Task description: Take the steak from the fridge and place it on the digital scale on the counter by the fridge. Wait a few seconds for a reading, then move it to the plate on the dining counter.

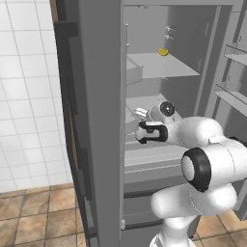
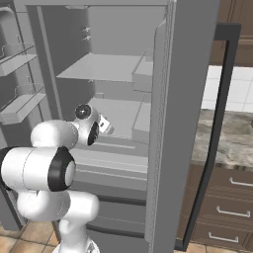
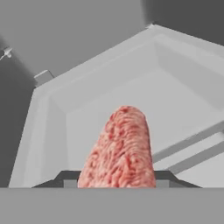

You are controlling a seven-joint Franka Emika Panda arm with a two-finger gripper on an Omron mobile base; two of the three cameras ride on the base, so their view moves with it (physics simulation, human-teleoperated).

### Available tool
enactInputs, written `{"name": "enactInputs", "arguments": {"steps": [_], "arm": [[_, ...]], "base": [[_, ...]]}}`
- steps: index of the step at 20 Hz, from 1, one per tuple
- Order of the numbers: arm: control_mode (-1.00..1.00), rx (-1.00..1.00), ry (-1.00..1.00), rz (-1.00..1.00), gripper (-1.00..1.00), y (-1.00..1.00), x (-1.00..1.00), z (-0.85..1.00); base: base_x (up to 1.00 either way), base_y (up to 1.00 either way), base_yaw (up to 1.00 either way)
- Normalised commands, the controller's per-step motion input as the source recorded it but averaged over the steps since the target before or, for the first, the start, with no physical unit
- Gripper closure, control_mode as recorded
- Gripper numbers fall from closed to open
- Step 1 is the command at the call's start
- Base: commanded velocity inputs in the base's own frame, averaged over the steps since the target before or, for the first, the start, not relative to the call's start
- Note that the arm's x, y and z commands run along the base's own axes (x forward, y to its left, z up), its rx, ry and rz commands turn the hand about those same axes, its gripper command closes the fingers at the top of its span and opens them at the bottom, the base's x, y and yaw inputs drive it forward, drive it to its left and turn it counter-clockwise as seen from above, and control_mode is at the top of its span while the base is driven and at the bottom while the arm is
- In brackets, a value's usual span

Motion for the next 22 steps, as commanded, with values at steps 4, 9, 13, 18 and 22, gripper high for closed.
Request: {"name": "enactInputs", "arguments": {"steps": [4, 9, 13, 18, 22], "arm": [[-1.00, 0.13, 0.04, -0.04, 1.00, -0.32, -0.96, 1.00], [-1.00, 0.02, 0.08, -0.02, 1.00, -0.28, -0.84, 1.00], [-1.00, 0.00, 0.06, 0.00, 1.00, -0.02, -1.00, 1.00], [-1.00, 0.00, 0.09, 0.00, 1.00, -0.10, -1.00, 0.87], [-1.00, -0.07, 0.13, 0.02, 1.00, -0.12, -0.84, 0.53]], "base": [[0.00, 0.00, 0.00], [0.00, 0.00, 0.00], [0.00, 0.00, 0.00], [0.00, 0.00, 0.00], [0.00, 0.00, 0.00]]}}
